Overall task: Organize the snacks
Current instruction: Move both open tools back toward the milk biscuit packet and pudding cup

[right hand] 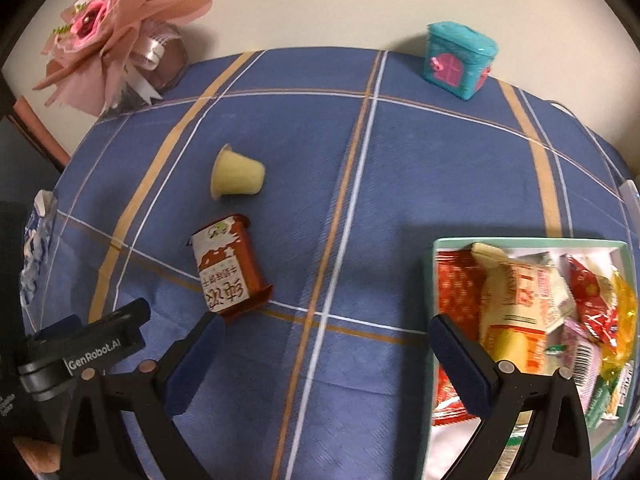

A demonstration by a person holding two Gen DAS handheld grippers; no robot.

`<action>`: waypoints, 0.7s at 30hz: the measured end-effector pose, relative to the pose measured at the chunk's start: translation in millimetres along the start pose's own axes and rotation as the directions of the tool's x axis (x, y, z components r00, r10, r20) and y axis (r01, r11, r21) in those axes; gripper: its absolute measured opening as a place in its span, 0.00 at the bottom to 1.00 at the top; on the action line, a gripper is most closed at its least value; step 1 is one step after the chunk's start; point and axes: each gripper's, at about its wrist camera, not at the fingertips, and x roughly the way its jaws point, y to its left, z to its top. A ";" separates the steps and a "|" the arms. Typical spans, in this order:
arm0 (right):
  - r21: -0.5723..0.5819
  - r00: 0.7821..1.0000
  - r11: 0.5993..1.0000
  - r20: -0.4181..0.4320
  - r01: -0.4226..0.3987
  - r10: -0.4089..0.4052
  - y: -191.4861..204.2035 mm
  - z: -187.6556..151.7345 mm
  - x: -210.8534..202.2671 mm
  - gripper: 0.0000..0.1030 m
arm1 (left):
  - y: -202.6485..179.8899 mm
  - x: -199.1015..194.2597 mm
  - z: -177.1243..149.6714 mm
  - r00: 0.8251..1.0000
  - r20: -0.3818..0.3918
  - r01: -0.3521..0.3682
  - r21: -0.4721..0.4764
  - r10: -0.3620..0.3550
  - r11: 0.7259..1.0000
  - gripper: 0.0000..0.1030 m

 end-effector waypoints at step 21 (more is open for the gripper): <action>-0.172 1.000 0.985 0.001 0.018 -0.018 55.3 4.3 46.4 1.00 | 42.0 11.8 40.8 0.998 0.063 -0.018 -0.169 0.029 0.985 1.00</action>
